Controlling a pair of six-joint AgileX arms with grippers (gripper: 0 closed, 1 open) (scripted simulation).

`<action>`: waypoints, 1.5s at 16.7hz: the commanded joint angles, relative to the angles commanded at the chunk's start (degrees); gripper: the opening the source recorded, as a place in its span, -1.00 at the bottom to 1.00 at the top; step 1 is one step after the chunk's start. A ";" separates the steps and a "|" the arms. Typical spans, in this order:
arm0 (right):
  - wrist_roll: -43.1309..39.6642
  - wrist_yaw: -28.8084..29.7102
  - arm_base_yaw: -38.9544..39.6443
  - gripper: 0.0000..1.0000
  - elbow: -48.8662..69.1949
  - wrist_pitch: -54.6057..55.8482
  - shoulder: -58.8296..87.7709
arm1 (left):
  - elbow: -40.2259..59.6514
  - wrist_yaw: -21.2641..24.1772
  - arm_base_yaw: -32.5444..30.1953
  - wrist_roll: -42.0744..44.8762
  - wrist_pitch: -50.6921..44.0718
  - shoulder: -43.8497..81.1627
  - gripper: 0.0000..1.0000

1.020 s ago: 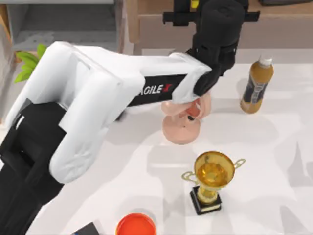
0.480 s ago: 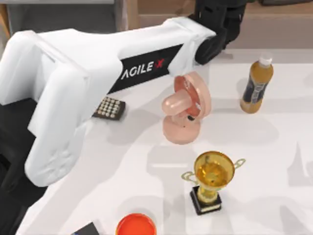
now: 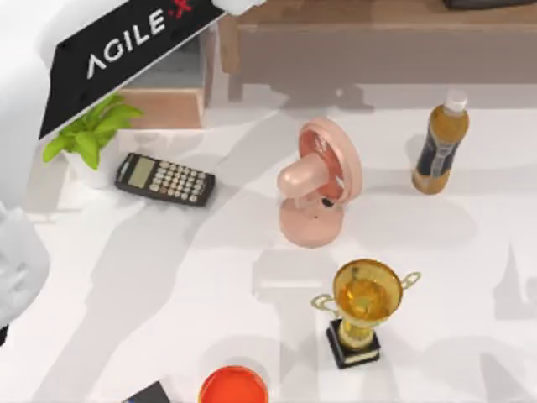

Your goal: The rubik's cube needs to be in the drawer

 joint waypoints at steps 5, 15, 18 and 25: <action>0.00 0.00 0.00 1.00 0.00 0.00 0.00 | 8.11 8.65 8.62 2.55 -32.35 -2.17 -1.00; 0.00 0.00 0.00 1.00 0.00 0.00 0.00 | 25.34 15.19 46.49 14.12 -63.95 12.09 -1.00; 0.00 0.00 0.00 1.00 0.00 0.00 0.00 | 28.75 16.40 54.91 17.98 -64.71 18.90 -1.00; 0.00 0.00 0.00 1.00 0.00 0.00 0.00 | 31.10 19.28 60.47 23.31 -62.69 30.99 -1.00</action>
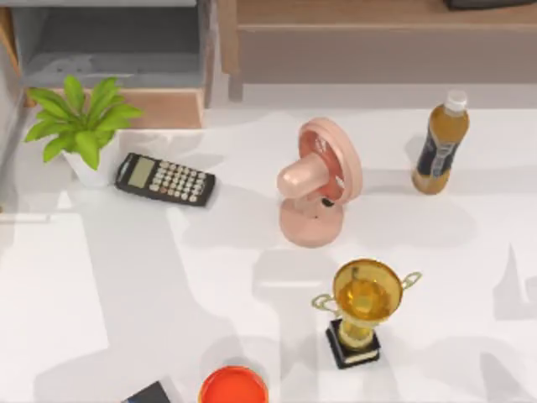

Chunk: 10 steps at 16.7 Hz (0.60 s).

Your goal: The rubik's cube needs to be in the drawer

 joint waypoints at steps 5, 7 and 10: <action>0.00 0.00 0.00 1.00 0.00 0.00 0.00 | 0.00 0.00 0.00 0.00 0.00 0.00 -1.00; 0.00 0.00 0.00 1.00 0.00 0.00 0.00 | 0.00 0.00 0.00 0.00 0.00 0.00 -0.70; 0.00 0.00 0.00 1.00 0.00 0.00 0.00 | 0.00 0.00 0.00 0.00 0.00 0.00 -0.25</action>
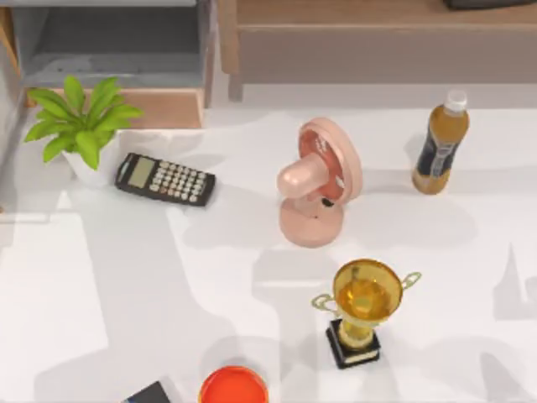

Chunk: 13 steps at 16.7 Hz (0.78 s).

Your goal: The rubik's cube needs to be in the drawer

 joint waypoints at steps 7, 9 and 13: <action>0.00 0.00 0.00 1.00 0.00 0.00 0.00 | 0.00 0.00 0.00 0.00 0.00 0.00 0.81; 0.00 0.00 0.00 1.00 0.00 0.00 0.00 | 0.00 0.00 0.00 0.00 0.00 0.00 1.00; 0.00 0.00 0.00 1.00 0.00 0.00 0.00 | 0.00 0.00 0.00 0.00 0.00 0.00 1.00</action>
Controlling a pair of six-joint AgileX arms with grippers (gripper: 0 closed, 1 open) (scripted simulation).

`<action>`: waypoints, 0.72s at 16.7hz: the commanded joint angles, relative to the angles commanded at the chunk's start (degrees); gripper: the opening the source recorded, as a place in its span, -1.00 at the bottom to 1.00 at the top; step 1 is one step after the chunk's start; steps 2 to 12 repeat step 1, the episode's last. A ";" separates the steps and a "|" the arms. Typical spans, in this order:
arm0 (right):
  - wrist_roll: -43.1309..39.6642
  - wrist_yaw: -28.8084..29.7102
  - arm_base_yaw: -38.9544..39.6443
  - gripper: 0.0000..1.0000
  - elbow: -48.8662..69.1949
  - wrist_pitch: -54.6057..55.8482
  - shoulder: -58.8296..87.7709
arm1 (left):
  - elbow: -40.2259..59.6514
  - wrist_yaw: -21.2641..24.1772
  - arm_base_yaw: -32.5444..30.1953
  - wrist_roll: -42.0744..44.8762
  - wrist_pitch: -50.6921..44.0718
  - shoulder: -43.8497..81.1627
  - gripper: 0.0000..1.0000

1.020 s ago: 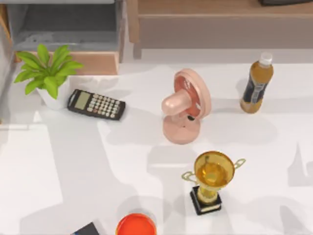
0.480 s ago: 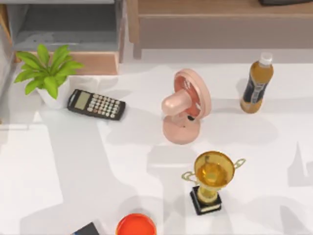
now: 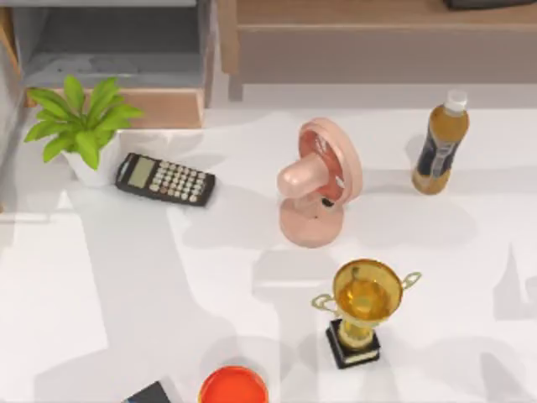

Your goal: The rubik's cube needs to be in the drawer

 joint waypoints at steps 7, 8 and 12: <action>0.00 0.00 0.00 1.00 0.00 0.00 0.00 | 0.00 0.00 0.00 0.00 0.00 0.00 1.00; 0.00 0.00 0.00 1.00 0.00 0.00 0.00 | 0.00 0.00 0.00 0.00 0.00 0.00 1.00; 0.00 0.00 0.00 1.00 0.00 0.00 0.00 | 0.00 0.00 0.00 0.00 0.00 0.00 1.00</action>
